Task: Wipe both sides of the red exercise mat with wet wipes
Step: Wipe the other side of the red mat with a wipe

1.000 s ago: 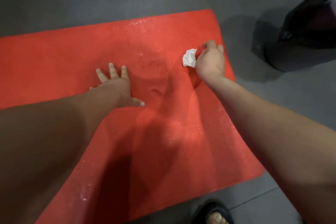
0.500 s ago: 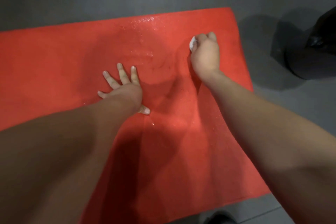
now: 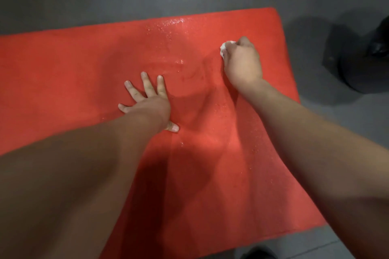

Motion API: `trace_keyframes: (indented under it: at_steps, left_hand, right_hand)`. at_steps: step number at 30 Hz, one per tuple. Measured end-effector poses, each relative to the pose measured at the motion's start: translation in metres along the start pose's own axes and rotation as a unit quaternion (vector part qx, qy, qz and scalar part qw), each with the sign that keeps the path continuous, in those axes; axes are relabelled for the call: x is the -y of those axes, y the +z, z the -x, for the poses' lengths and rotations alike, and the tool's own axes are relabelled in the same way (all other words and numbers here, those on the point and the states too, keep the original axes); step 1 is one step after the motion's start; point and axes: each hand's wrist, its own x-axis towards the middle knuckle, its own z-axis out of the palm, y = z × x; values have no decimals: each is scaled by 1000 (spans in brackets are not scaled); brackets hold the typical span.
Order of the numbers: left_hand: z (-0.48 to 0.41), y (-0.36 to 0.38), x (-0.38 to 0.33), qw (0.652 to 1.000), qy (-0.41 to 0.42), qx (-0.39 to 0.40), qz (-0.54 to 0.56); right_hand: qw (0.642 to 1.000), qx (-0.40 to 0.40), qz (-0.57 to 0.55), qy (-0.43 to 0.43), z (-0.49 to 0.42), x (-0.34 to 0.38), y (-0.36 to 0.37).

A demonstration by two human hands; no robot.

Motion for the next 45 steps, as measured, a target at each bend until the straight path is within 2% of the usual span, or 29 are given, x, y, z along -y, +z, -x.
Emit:
trace_keyframes:
  at_steps: [2, 3, 6, 8, 9, 11, 13, 14, 15, 18, 20, 21, 24, 25, 30, 32, 35, 37, 40, 42, 43, 45]
  left_hand:
    - [1, -1, 0, 1000, -1, 0, -1]
    - [2, -1, -1, 1000, -4, 0, -1]
    - [2, -1, 0, 1000, -6, -3, -4]
    - [2, 0, 0, 1000, -2, -2, -2]
    - [1, 1, 0, 1000, -2, -2, -3]
    - [2, 0, 0, 1000, -3, -3, -4]
    - [3, 0, -1, 1000, -1, -5, -2]
    - [3, -1, -1, 1000, 0, -6, -1]
    - [3, -1, -1, 1000, 0, -5, 0]
    - [2, 0, 1, 1000, -1, -2, 3]
    - [3, 0, 1, 1000, -1, -1, 4]
    - [3, 0, 1, 1000, 0, -1, 5]
    - [2, 1, 0, 1000, 2, -4, 5]
    - [2, 1, 0, 1000, 1, -4, 3]
    - [4, 0, 4, 1000, 10, 1, 13]
    - [4, 0, 4, 1000, 15, 2, 12]
    - [5, 0, 3, 1000, 16, 2, 13]
    - [5, -1, 2, 1000, 16, 0, 14]
    - [7, -1, 2, 1000, 12, -5, 8]
    - [7, -1, 1, 1000, 9, -6, 3]
    - [7, 0, 0, 1000, 7, -6, 0]
    - [6, 0, 0, 1000, 1, -6, -6]
  right_hand:
    - [999, 0, -30, 12, 7, 20, 6]
    - [998, 18, -54, -17, 15, 34, 8]
    - [978, 71, -82, -177, 41, 58, 15]
    - [976, 22, -21, -214, 34, 44, 10]
    - [981, -13, 16, -192, 25, 35, 6]
    - [994, -60, 58, -76, 6, 16, -2]
    - [996, -58, 47, 43, -6, 13, -5]
    - [997, -43, 28, 52, -7, 22, -2]
    - [999, -17, 8, 33, -3, 36, 1]
    - [993, 19, -49, -108, 14, 65, 14]
    - [987, 19, -28, -156, 8, 60, 12]
    - [990, 16, -8, -137, 0, 54, 8]
    - [1000, -11, 6, -9, -22, 41, 1]
    - [1000, -11, 2, -2, -22, 47, 0]
    - [981, 79, -49, -171, 1, 69, 1]
    - [987, 69, -24, -144, -2, 51, -4]
    - [999, 14, -1, -48, -7, 27, -10]
    - [997, 18, -11, -73, 6, 36, -12]
    - [979, 75, -61, -179, 47, 59, -8]
    - [965, 80, -68, -239, 63, 53, -2]
    - [965, 71, -60, -244, 61, 45, -3]
    - [983, 44, -27, -178, 49, 26, -8]
